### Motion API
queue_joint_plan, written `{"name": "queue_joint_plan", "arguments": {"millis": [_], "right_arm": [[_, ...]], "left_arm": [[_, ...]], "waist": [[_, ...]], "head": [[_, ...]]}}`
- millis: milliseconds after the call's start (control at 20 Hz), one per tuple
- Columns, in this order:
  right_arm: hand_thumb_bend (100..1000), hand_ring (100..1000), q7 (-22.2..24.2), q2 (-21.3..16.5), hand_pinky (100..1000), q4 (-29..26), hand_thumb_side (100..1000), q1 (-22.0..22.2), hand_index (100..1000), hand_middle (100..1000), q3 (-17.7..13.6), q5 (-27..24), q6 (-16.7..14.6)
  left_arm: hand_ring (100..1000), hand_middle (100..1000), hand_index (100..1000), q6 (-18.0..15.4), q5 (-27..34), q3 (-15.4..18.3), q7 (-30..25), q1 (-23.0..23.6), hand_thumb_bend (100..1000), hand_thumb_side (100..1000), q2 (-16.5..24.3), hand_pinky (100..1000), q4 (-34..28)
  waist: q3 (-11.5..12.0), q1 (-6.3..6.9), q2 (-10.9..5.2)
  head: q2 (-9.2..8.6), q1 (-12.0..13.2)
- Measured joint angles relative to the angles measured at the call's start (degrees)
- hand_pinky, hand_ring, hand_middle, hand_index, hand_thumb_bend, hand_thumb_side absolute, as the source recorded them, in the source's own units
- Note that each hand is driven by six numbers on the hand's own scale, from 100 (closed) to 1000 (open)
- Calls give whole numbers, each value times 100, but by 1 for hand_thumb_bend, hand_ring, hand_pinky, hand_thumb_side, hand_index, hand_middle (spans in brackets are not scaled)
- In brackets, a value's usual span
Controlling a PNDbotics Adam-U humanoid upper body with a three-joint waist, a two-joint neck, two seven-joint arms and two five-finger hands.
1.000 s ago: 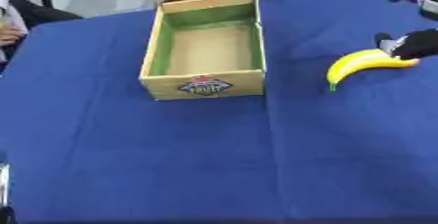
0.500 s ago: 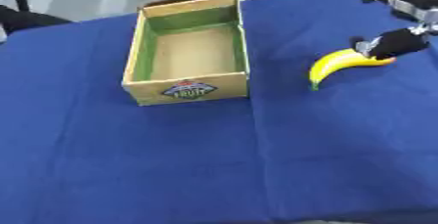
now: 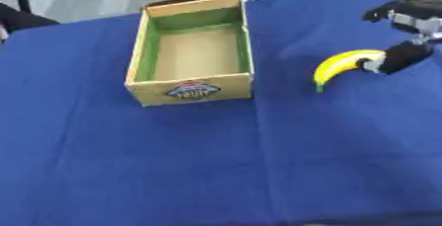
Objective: Pick up objects on the table and place them in the box.
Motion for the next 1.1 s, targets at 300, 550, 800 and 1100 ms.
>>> {"name": "queue_joint_plan", "arguments": {"millis": [300, 550, 800, 1100], "right_arm": [[427, 1000, -20, -87, 823, 292, 344, -4, 1000, 943, 54, -214, 117], [404, 1000, -93, -85, 801, 384, 382, -62, 978, 879, 118, -244, 108], [371, 989, -498, -64, 788, 556, 390, -123, 954, 864, 224, -264, 46], [292, 978, -839, -8, 767, 848, 378, -241, 930, 840, 300, -489, -44]], "left_arm": [[685, 716, 756, 9, 2, -15, -9, 0, 100, 882, 0, 370, 0], [685, 716, 755, 19, 2, -31, -20, 0, 100, 882, 0, 368, 0], [685, 717, 755, 31, 3, -32, -33, 0, 100, 881, 0, 367, 0], [686, 718, 755, 40, 5, -32, -42, 0, 100, 880, 0, 365, 0]], "waist": [[2, 0, -2], [16, 0, -4], [37, 1, -4], [46, 1, -3]], "head": [[-47, 6], [-81, 15], [-83, 15], [-84, 15]]}}
